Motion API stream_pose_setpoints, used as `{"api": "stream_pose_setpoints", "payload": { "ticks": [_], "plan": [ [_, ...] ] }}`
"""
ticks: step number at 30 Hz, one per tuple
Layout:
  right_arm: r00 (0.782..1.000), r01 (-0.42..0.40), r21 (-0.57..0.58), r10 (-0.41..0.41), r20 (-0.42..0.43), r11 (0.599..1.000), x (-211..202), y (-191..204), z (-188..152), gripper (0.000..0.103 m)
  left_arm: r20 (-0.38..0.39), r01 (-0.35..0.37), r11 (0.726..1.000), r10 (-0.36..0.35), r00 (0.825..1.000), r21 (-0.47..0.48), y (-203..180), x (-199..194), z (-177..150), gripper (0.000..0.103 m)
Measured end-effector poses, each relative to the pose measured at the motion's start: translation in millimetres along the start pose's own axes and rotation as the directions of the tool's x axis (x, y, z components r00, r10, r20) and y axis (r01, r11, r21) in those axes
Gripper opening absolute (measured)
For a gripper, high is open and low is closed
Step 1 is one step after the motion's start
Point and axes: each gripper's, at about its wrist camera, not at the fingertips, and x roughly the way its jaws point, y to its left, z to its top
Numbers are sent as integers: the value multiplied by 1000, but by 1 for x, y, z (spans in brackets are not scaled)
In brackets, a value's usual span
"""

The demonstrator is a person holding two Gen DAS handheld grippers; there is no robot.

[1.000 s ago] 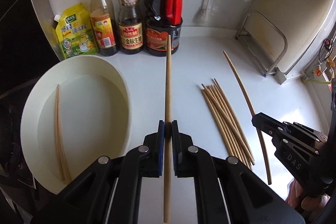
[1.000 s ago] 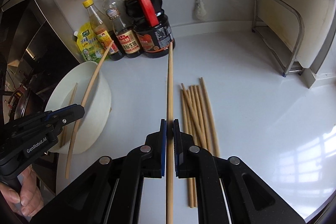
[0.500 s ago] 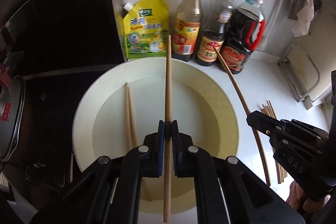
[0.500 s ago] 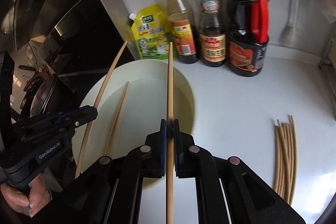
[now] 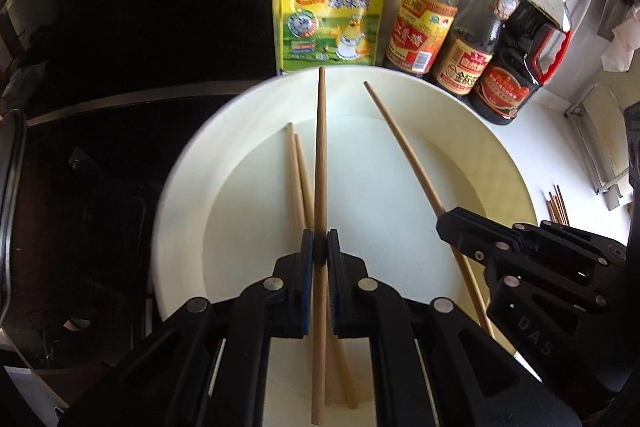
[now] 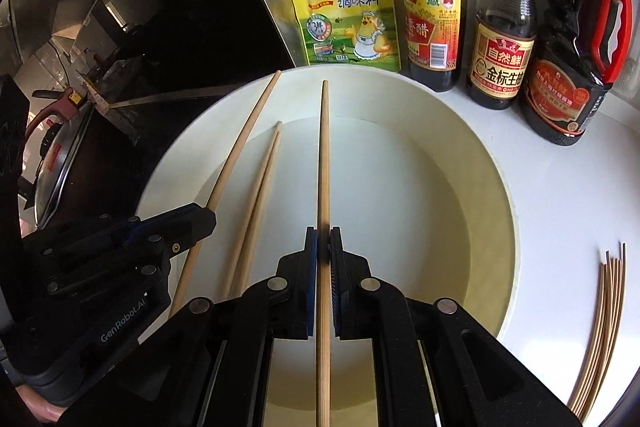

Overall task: Organize utensils
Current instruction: 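Lower the chopsticks into the basin and open both tools, then move both open tools back toward the chopstick pile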

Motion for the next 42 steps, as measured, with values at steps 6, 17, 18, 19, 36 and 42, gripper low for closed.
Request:
{"api": "stream_pose_setpoints", "payload": {
  "ticks": [6, 17, 18, 19, 36, 42],
  "plan": [
    [999, 25, 46, -23, -35, 999, 8, -15, -7, 6, -50, 13, 1000, -12, 999, 19, -9, 21, -3, 8],
    [999, 38, 68, -40, 26, 997, -14, -25, -11, 23, -9, -18, 999, 18, 1000, -26, 2, 3, 0, 43],
    [999, 37, 69, -39, 29, 997, -17, -25, -12, 23, -5, -22, 999, 21, 1000, -29, 3, 1, 0, 43],
    [999, 35, 70, -37, 30, 997, -19, -25, -12, 23, -2, -24, 999, 23, 1000, -31, 3, -1, 0, 43],
    [992, 40, 108, -53, 117, 993, -72, -35, -39, 27, 37, -22, 999, 21, 999, 26, -26, -36, -8, 52],
    [987, 42, 133, -62, 149, 990, -92, -46, -52, 30, 49, -13, 998, 10, 999, 57, -44, -47, -14, 54]
  ]
}}
